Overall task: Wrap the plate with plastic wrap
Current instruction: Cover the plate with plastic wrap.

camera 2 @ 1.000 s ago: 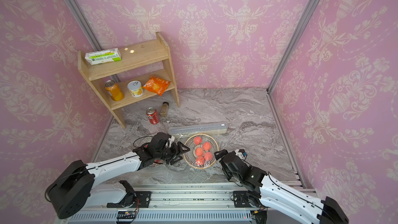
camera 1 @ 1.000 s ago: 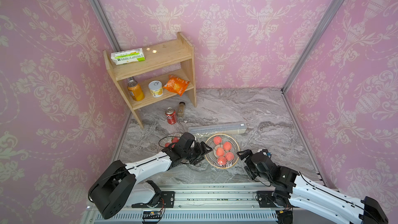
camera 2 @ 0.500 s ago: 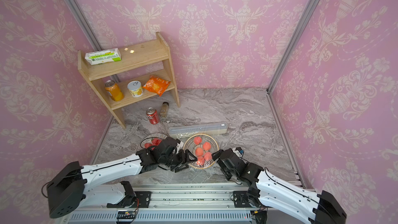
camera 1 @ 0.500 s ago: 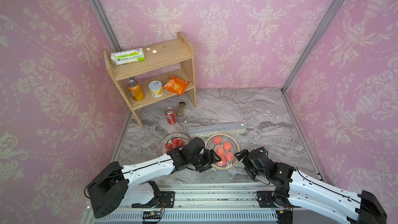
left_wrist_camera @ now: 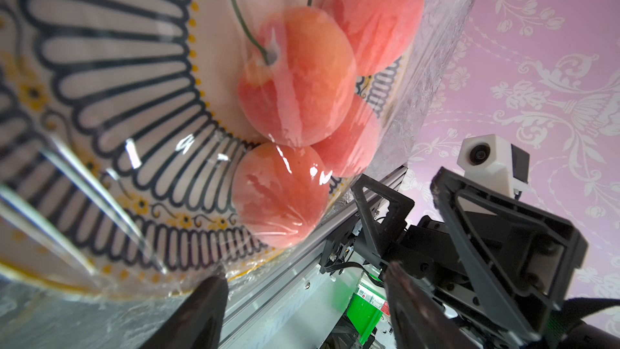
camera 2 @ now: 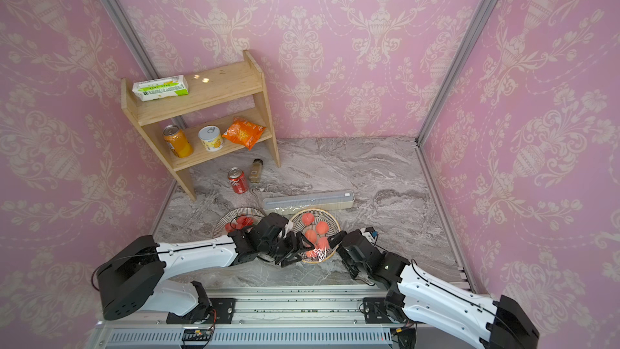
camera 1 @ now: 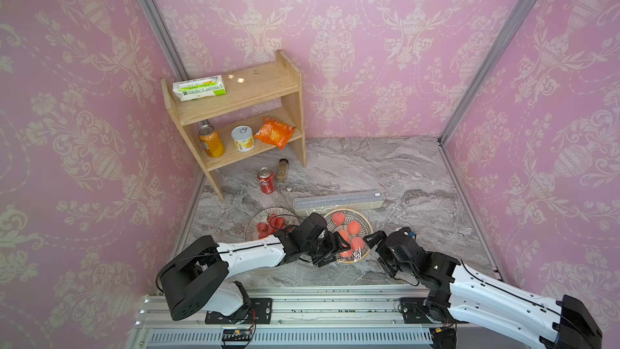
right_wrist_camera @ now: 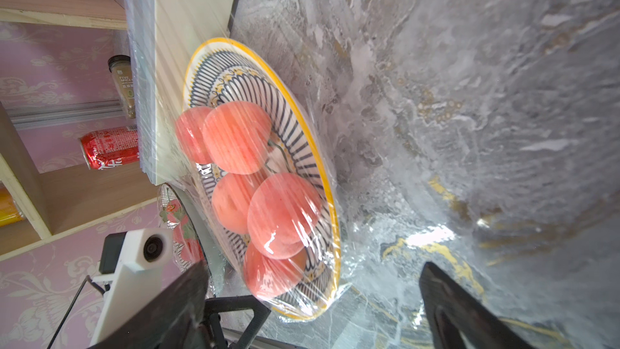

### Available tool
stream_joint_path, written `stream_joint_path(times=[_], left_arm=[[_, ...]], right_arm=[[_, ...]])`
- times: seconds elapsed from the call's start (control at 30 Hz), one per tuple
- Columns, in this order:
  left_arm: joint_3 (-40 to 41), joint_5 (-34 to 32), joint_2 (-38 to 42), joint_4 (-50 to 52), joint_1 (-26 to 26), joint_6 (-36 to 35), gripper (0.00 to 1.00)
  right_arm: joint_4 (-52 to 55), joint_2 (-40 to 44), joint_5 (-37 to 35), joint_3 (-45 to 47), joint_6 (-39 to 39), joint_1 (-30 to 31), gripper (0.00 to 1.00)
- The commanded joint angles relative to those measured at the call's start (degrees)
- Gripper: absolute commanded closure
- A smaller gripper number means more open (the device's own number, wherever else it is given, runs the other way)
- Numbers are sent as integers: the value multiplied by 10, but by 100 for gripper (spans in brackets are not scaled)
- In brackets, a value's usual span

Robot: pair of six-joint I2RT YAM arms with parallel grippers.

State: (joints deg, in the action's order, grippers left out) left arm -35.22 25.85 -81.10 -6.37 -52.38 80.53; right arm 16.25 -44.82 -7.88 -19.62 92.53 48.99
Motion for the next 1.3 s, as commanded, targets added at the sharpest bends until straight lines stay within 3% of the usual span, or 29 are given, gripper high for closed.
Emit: stream_joint_path(times=[0.0,0.23,1.27], left_arm=[[-5,9,12,23,-4,4,25],[12,-2,53,67,-4,-2,24],[27,36,-55,-90,32,34,24]], right_arm=[[20,9,-8,-11,-9,-5,0],[27,7,-8,-13,-15,-8,0],[-56,-66,23,-16,-10,-10,0]])
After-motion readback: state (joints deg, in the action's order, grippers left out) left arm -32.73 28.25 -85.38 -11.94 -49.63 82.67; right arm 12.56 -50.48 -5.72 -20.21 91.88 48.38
